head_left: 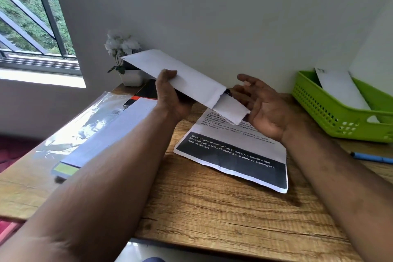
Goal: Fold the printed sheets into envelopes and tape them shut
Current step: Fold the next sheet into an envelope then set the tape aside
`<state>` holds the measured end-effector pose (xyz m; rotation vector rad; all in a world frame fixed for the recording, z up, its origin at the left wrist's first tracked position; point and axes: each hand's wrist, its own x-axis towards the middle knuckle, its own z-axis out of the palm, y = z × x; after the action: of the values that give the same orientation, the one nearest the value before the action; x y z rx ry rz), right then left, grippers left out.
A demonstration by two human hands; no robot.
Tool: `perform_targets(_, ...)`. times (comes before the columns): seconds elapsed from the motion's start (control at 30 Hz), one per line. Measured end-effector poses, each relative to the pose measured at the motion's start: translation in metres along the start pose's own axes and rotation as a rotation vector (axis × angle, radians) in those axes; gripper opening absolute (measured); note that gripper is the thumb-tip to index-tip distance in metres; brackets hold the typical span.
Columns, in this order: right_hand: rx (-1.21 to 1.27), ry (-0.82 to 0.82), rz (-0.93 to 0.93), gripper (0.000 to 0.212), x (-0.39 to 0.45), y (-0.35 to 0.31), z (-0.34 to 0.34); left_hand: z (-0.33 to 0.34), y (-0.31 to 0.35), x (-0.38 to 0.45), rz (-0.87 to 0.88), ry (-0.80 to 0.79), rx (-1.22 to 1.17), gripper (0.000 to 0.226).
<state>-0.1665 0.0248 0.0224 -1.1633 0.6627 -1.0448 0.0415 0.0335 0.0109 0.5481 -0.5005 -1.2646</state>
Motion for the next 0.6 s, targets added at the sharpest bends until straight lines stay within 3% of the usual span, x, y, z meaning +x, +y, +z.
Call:
perform_targets(0.07,-0.027,-0.159,-0.02,0.044,-0.003,-0.006,-0.011,-0.003,0.004,0.003,0.013,0.02,-0.065,0.023)
perform_targets(0.17,-0.268,-0.291,-0.092,0.066,-0.004,-0.008,-0.026,-0.007,0.007,0.006,0.024,0.037,-0.103,0.02)
perform_targets(0.23,-0.337,-0.233,-0.17,0.073,-0.001,-0.003,-0.026,-0.005,0.007,0.007,0.011,0.024,-0.082,0.021)
perform_targets(0.37,-0.438,-0.02,-0.348,0.064,0.001,0.002,-0.017,0.006,-0.003,0.0,-0.055,-0.054,-0.01,0.024)
perform_targets(0.6,-0.817,0.147,-0.569,0.059,-0.002,0.012,-0.004,0.022,-0.027,-0.009,-0.199,-0.137,0.109,0.041)
